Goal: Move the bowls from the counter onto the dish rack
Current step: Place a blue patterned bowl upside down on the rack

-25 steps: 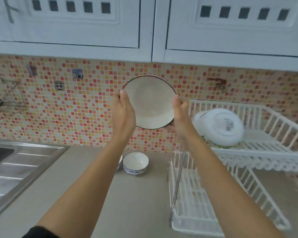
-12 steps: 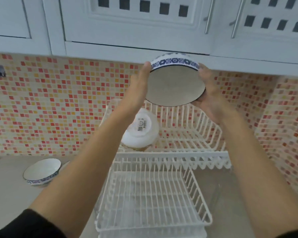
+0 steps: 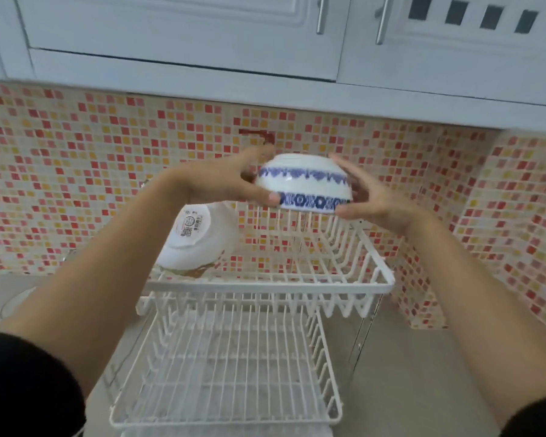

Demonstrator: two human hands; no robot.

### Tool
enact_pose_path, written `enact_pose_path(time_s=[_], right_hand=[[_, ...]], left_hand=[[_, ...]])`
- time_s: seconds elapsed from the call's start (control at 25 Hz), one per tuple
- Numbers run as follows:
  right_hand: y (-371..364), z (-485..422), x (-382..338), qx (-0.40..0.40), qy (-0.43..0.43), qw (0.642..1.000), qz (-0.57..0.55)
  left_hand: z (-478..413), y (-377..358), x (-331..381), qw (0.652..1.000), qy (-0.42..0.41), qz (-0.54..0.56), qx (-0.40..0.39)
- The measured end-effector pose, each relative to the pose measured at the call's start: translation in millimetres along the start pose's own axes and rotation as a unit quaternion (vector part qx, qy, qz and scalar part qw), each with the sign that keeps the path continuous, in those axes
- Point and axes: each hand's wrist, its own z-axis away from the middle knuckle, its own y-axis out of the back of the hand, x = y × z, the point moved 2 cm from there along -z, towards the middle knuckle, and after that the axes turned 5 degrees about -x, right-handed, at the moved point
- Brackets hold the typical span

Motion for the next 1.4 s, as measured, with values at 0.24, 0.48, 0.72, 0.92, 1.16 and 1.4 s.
enact_pose_path(time_s=[0.24,0.48,0.72,0.92,1.16,1.4], right_hand=[[-7.1,-13.5,9.6,-0.034,-0.039,0.980,0.193],[-14.1,-21.0,24.7,-0.070,-0.072,0.951,0.291],[-25.4,-25.4,33.5,-0.075,-0.114,0.899,0.415],[-26.6,-24.6,35.9,-0.067,-0.128,0.867,0.476],[-26.8,-26.9,39.2,-0.051,-0.109,0.856,0.503],[-23.4,-30.1,44.5,-0.038,-0.101,0.849,0.518]], left_hand=[[-20.0,-14.6,4.1,0.976,0.088,-0.190,-0.065],[-43.8,-38.0,-2.1,0.934,0.178,-0.305,-0.043],[-50.5,-59.0,-8.1,0.881,0.250,-0.399,-0.053],[-50.9,-60.6,-10.1,0.875,0.245,-0.414,-0.052],[-49.7,-66.6,-17.0,0.892,0.183,-0.414,-0.021],[-52.1,-68.0,-17.6,0.897,0.150,-0.415,0.034]])
